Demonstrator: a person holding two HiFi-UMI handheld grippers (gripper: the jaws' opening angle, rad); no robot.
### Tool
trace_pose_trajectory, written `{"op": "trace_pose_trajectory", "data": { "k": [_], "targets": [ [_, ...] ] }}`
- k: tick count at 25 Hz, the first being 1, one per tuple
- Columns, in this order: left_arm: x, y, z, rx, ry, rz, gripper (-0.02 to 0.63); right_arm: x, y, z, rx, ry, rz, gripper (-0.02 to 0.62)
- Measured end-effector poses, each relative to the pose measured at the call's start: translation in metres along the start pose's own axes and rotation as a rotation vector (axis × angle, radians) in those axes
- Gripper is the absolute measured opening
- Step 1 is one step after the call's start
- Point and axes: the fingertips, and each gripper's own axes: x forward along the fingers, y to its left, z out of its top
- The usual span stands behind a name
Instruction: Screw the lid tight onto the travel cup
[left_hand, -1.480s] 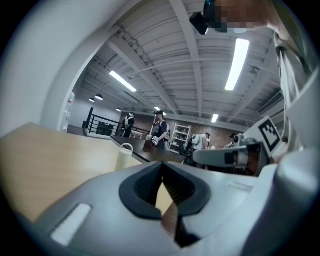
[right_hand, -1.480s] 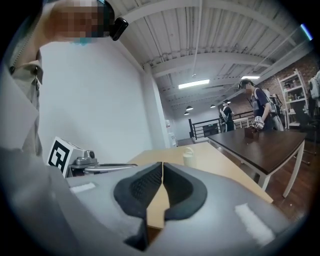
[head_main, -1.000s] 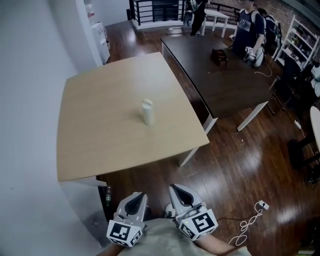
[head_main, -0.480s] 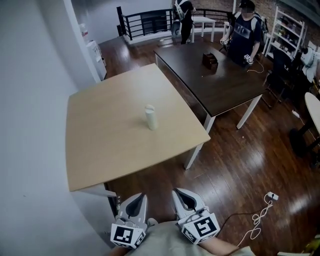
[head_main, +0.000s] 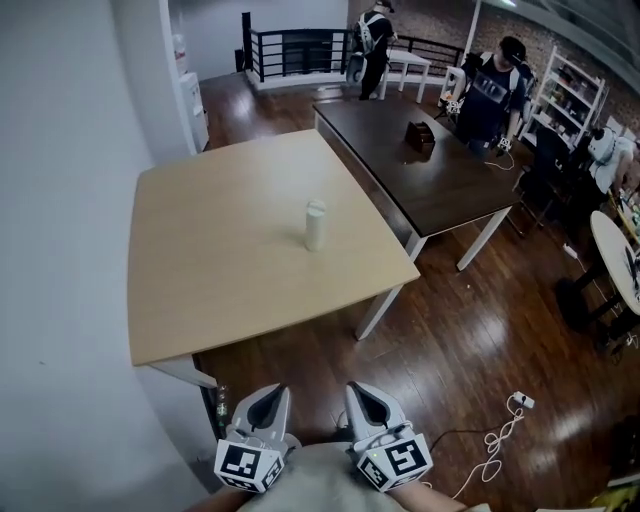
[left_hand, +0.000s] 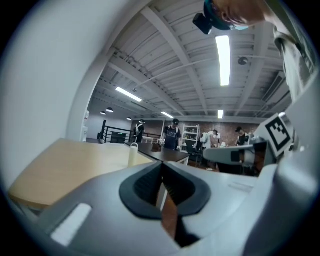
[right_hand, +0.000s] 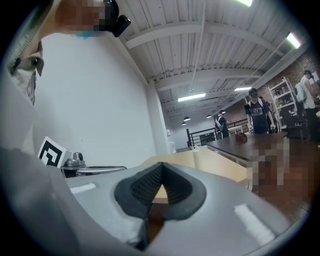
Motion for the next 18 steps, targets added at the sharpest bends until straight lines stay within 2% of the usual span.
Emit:
{"op": "trace_pose_trajectory", "data": {
  "k": [3,10,14,18],
  "targets": [
    [-0.011,0.001,-0.003,0.012,-0.003,0.000,0.002,-0.003,0.012,0.001,-0.009,0.001,0.012,-0.002],
    [-0.016,-0.004,-0.001,-0.026,-0.020,0.007,0.002,-0.003,0.019,-0.008,-0.017,0.016,0.025,-0.002],
    [-0.017,0.000,-0.011,0.016,-0.009,-0.004,0.002,0.000,0.021,-0.008,-0.022,0.022,0.038,-0.002],
    [-0.021,0.000,-0.007,-0.008,0.001,-0.006,0.002,0.000,0.026,-0.009,-0.016,0.034,0.038,-0.002]
  ]
}}
